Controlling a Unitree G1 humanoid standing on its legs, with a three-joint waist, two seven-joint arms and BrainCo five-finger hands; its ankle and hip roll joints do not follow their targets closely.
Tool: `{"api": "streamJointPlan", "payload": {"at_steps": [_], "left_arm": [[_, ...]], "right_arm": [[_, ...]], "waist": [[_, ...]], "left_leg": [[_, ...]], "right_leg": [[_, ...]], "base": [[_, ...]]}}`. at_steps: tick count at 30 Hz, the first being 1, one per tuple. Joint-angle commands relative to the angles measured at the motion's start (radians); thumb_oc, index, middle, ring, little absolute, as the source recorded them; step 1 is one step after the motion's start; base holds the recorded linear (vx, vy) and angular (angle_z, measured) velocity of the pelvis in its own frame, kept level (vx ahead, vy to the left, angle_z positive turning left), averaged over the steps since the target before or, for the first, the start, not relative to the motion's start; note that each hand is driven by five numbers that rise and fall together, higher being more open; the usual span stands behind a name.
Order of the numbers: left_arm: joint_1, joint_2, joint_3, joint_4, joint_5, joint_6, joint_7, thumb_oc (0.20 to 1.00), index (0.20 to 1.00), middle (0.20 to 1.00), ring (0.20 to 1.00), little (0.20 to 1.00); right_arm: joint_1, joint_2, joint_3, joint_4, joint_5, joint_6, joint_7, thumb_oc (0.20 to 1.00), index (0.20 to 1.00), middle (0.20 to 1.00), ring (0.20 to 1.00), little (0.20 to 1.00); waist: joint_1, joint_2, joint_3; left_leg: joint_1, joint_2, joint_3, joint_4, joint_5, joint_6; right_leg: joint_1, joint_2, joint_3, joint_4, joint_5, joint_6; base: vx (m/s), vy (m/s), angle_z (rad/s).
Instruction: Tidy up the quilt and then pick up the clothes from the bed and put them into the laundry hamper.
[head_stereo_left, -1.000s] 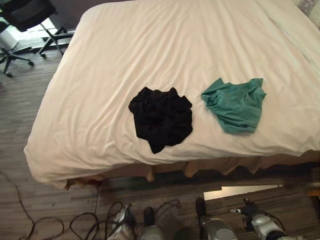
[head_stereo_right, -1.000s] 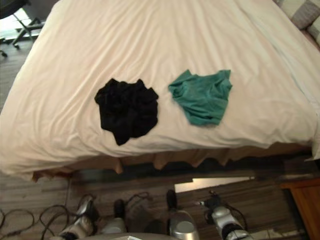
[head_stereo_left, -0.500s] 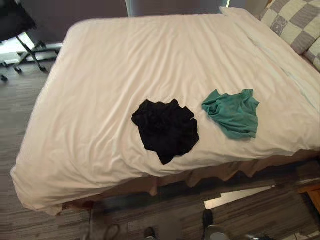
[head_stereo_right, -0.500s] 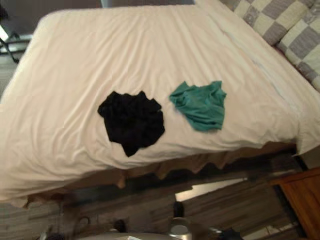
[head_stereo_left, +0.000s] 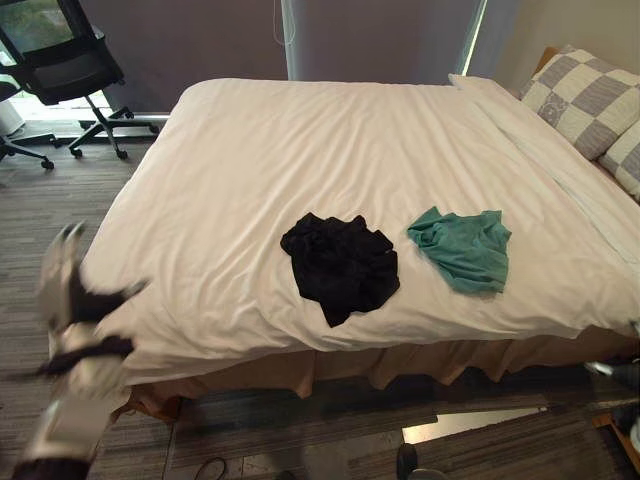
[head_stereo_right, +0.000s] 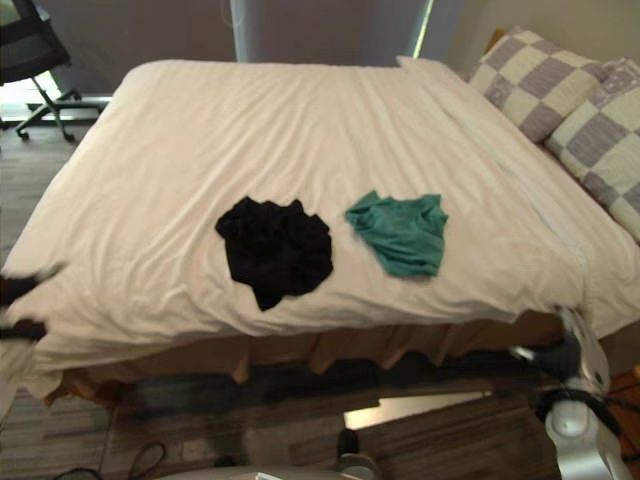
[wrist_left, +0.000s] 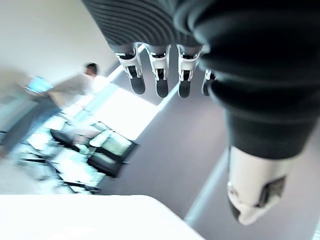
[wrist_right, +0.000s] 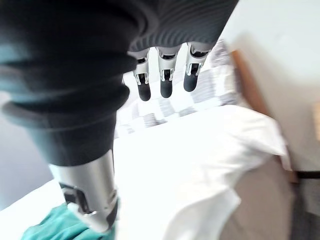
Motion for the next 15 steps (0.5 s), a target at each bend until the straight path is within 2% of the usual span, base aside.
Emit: {"api": "streamJointPlan", "payload": {"at_steps": [1, 2, 3, 5, 6, 7, 8, 10, 11, 12, 15], "left_arm": [[-0.116, -0.004, -0.053, 0.104, 0.082, -0.025, -0.039, 1.000, 1.000, 1.000, 1.000, 1.000], [-0.201, -0.008, -0.133, 0.130, 0.129, -0.016, -0.051, 1.000, 1.000, 1.000, 1.000, 1.000], [-0.211, -0.008, -0.141, 0.137, 0.129, -0.017, -0.048, 1.000, 1.000, 1.000, 1.000, 1.000], [-0.309, -0.026, -0.229, 0.201, 0.169, -0.001, -0.057, 1.000, 1.000, 1.000, 1.000, 1.000], [-0.334, -0.036, -0.255, 0.223, 0.188, 0.012, -0.067, 1.000, 1.000, 1.000, 1.000, 1.000], [-0.340, -0.036, -0.260, 0.228, 0.189, 0.012, -0.065, 1.000, 1.000, 1.000, 1.000, 1.000], [-0.448, -0.059, -0.343, 0.342, 0.240, 0.053, -0.070, 1.000, 1.000, 1.000, 1.000, 1.000], [-0.542, -0.075, -0.403, 0.455, 0.275, 0.081, -0.073, 1.000, 1.000, 1.000, 1.000, 1.000], [-0.550, -0.077, -0.409, 0.463, 0.274, 0.079, -0.070, 1.000, 1.000, 1.000, 1.000, 1.000], [-0.632, -0.086, -0.465, 0.573, 0.305, 0.096, -0.079, 1.000, 1.000, 1.000, 1.000, 1.000], [-0.732, -0.118, -0.532, 0.685, 0.326, 0.116, -0.092, 1.000, 1.000, 1.000, 1.000, 1.000]], "right_arm": [[-0.095, -0.048, 0.000, -0.021, -0.058, -0.028, 0.004, 1.000, 1.000, 1.000, 1.000, 1.000], [-0.108, -0.035, 0.018, -0.064, -0.064, -0.037, 0.007, 1.000, 1.000, 1.000, 1.000, 1.000], [-0.106, -0.033, 0.013, -0.065, -0.065, -0.036, 0.007, 1.000, 1.000, 1.000, 1.000, 1.000], [-0.124, 0.000, 0.030, -0.106, -0.049, -0.045, 0.006, 1.000, 1.000, 1.000, 1.000, 1.000], [-0.125, 0.017, 0.043, -0.126, -0.043, -0.051, 0.009, 1.000, 1.000, 1.000, 1.000, 1.000], [-0.123, 0.018, 0.040, -0.128, -0.043, -0.050, 0.010, 1.000, 1.000, 1.000, 1.000, 1.000], [-0.116, 0.055, 0.078, -0.185, -0.026, -0.066, 0.023, 1.000, 1.000, 1.000, 1.000, 1.000], [-0.110, 0.068, 0.101, -0.228, -0.018, -0.077, 0.033, 1.000, 1.000, 1.000, 1.000, 1.000], [-0.109, 0.070, 0.097, -0.230, -0.017, -0.076, 0.034, 1.000, 1.000, 1.000, 1.000, 1.000], [-0.099, 0.065, 0.125, -0.276, -0.012, -0.093, 0.055, 1.000, 1.000, 1.000, 1.000, 1.000], [-0.111, 0.050, 0.143, -0.319, 0.000, -0.104, 0.055, 1.000, 1.000, 1.000, 1.000, 1.000]], "waist": [[-0.039, 0.027, 0.046], [-0.058, 0.029, 0.045], [-0.054, 0.028, 0.046], [-0.071, 0.031, 0.054], [-0.086, 0.033, 0.058], [-0.082, 0.033, 0.058], [-0.119, 0.038, 0.073], [-0.140, 0.039, 0.085], [-0.136, 0.038, 0.086], [-0.160, 0.038, 0.103], [-0.176, 0.035, 0.133]], "left_leg": [[0.033, 0.009, -0.003, 0.009, -0.095, -0.018], [0.038, 0.010, 0.008, 0.009, -0.098, -0.017], [0.038, 0.010, 0.009, 0.009, -0.098, -0.017], [0.039, 0.010, 0.025, 0.009, -0.099, -0.015], [0.039, 0.011, 0.032, 0.009, -0.100, -0.014], [0.039, 0.011, 0.034, 0.009, -0.100, -0.014], [0.035, 0.010, 0.062, 0.009, -0.099, -0.012], [0.024, 0.011, 0.079, 0.009, -0.094, -0.012], [0.023, 0.011, 0.080, 0.009, -0.094, -0.012], [0.010, 0.012, 0.094, 0.009, -0.086, -0.013], [-0.020, 0.013, 0.105, 0.009, -0.073, -0.015]], "right_leg": [[0.045, -0.060, -0.008, 0.008, -0.101, 0.106], [0.040, -0.058, 0.002, 0.008, -0.100, 0.106], [0.040, -0.058, 0.003, 0.008, -0.100, 0.106], [0.025, -0.055, 0.022, 0.008, -0.095, 0.108], [0.016, -0.054, 0.030, 0.007, -0.093, 0.110], [0.015, -0.054, 0.032, 0.008, -0.093, 0.110], [-0.021, -0.049, 0.056, 0.009, -0.082, 0.118], [-0.051, -0.045, 0.074, 0.011, -0.075, 0.122], [-0.053, -0.045, 0.075, 0.012, -0.074, 0.122], [-0.080, -0.043, 0.090, 0.014, -0.067, 0.126], [-0.120, -0.041, 0.100, 0.021, -0.058, 0.127]], "base": [[0.03, -0.011, -0.23], [0.02, -0.008, -0.17], [0.01, -0.007, -0.05], [-0.02, -0.004, -0.13], [-0.02, 0.001, -0.25], [-0.06, 0.012, -0.34], [-0.07, 0.012, -0.37], [-0.07, 0.012, -0.39], [-0.08, 0.018, -0.45], [-0.08, 0.008, -0.41], [-0.11, 0.004, -0.35]]}}
